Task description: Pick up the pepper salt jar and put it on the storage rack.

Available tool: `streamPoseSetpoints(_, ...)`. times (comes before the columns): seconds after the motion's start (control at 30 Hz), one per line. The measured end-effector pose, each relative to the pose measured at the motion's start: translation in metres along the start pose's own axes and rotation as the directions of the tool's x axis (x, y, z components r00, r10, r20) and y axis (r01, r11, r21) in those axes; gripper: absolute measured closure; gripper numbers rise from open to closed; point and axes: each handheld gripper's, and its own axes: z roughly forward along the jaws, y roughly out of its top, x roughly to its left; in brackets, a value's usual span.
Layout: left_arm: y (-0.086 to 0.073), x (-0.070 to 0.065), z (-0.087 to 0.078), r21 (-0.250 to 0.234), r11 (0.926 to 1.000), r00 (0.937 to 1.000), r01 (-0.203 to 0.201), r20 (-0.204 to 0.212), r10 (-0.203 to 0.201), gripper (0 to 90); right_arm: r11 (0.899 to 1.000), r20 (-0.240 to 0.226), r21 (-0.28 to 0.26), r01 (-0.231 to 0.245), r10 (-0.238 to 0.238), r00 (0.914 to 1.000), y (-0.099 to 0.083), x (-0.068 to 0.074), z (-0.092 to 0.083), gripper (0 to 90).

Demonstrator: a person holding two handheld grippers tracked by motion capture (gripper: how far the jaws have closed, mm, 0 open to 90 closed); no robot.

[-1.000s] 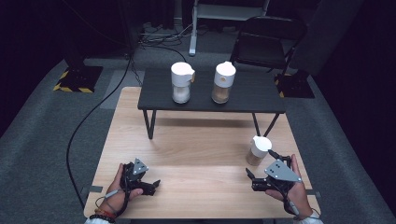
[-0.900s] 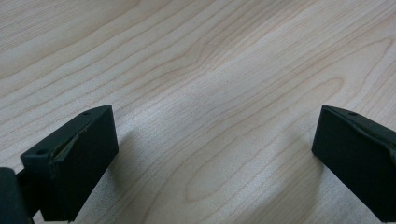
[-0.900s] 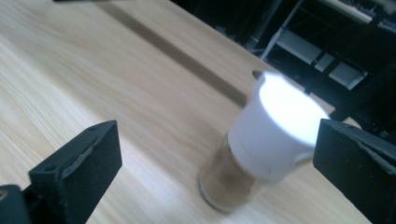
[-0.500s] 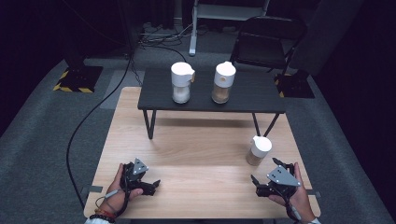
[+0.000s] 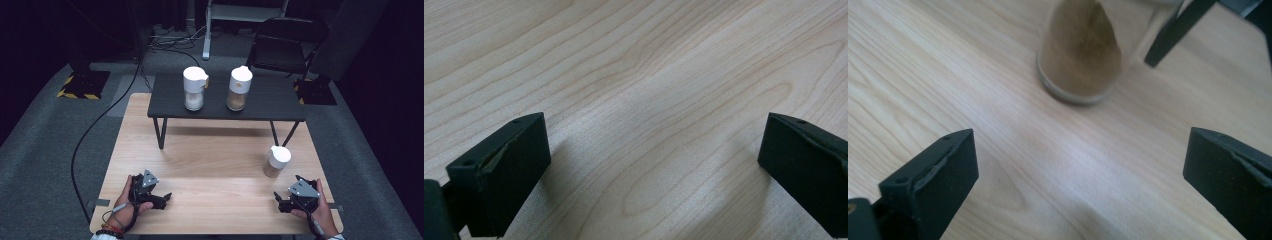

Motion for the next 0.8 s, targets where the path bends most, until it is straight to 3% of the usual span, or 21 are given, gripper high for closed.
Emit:
streamPoseSetpoints(0.13,0.0,0.0,0.0,0.0,1.0,1.0,0.0,0.0,0.0,0.2,0.999,-0.012,0.031,-0.027,0.028,0.9995,-0.003,-0.008,0.004,0.9)
streamPoseSetpoints(0.3,0.0,0.0,0.0,0.001,1.0,1.0,0.0,0.0,0.0,0.1,0.994,-0.039,0.054,-0.099,0.102,0.9941,-0.006,-0.018,0.007,1.2)
streamPoseSetpoints(0.57,0.0,0.0,0.0,0.0,1.0,1.0,0.0,0.0,0.0,0.1,0.971,-0.106,0.089,-0.222,0.231,0.9672,-0.013,-0.043,0.011,0.5)
streamPoseSetpoints(0.67,0.0,0.0,0.0,0.0,1.0,1.0,0.0,0.0,0.0,0.1,0.953,-0.14,0.123,-0.276,0.292,0.9462,-0.013,-0.056,0.014,0.2)
streamPoseSetpoints(0.8,0.0,0.0,0.0,0.0,1.0,1.0,0.0,0.0,0.0,0.2,0.954,-0.138,0.124,-0.274,0.29,0.9471,-0.014,-0.059,0.014,0.0)
